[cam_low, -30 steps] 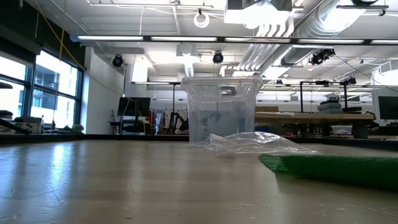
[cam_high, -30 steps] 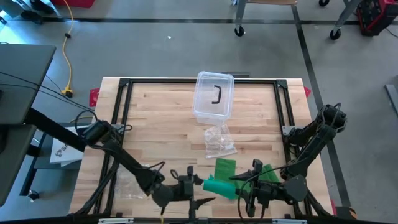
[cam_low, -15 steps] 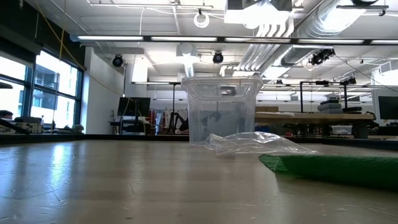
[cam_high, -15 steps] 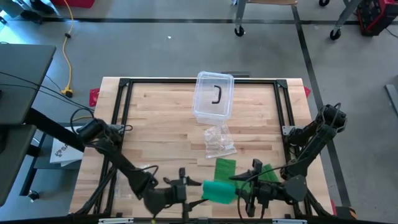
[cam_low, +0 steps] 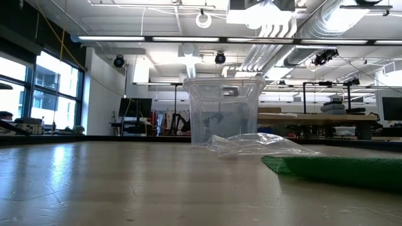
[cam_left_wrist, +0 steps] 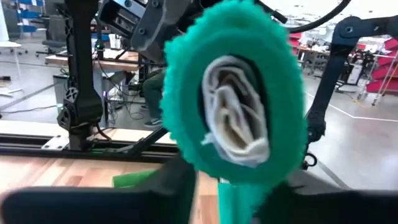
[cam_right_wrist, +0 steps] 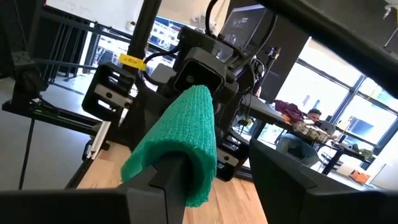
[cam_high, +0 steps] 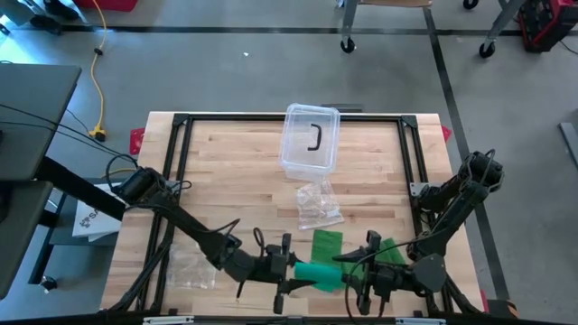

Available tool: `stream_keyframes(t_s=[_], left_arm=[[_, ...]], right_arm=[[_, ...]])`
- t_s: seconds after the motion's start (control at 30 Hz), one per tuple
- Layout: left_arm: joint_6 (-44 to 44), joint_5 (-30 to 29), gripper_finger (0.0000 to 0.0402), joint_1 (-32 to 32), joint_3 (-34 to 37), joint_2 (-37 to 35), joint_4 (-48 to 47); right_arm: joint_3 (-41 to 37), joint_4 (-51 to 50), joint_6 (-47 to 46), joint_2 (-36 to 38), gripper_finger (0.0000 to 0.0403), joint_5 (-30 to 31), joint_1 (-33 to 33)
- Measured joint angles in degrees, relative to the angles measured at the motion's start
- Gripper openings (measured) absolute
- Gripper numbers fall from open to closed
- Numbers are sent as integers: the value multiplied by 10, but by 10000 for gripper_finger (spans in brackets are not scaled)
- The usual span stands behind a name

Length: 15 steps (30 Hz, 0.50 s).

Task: Roll bandage
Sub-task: Roll the blue bandage

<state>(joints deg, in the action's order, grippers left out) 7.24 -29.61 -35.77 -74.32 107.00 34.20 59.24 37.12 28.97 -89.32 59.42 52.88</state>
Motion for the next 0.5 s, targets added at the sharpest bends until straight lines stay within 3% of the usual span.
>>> stream_keyframes(t_s=[0.1,0.5], left_arm=[[1,-12,19,-5,0,0,-2],[38,-39,1,-17,0,19,-11]], right_arm=[[0,3,0,0,154,0,0],[0,110,90,0,154,1,10]])
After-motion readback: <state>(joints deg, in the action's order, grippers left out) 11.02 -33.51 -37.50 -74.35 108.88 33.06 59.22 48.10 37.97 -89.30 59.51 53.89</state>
